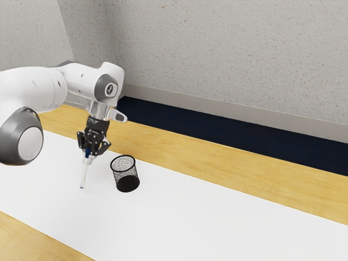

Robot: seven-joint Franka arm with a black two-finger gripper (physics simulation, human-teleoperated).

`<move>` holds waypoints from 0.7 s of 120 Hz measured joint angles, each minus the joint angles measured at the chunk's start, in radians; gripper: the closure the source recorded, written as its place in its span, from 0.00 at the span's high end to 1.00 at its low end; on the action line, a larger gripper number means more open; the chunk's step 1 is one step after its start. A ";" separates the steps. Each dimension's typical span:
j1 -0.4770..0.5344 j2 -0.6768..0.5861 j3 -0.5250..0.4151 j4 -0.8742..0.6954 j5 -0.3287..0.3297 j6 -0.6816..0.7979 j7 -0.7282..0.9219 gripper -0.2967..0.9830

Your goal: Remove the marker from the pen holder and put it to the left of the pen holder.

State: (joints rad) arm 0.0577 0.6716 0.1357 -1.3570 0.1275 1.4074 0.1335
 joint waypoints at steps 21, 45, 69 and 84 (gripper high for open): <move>0.000 -0.002 0.001 0.004 -0.014 -0.005 0.012 0.51; -0.014 -0.364 0.009 0.015 -0.087 -0.002 0.020 0.67; -0.135 -0.727 0.004 -0.276 -0.071 0.082 -0.015 0.73; -0.175 -0.758 0.004 -0.306 -0.060 0.107 -0.042 0.75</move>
State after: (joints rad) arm -0.1177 -0.0861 0.1398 -1.6628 0.0673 1.5143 0.0918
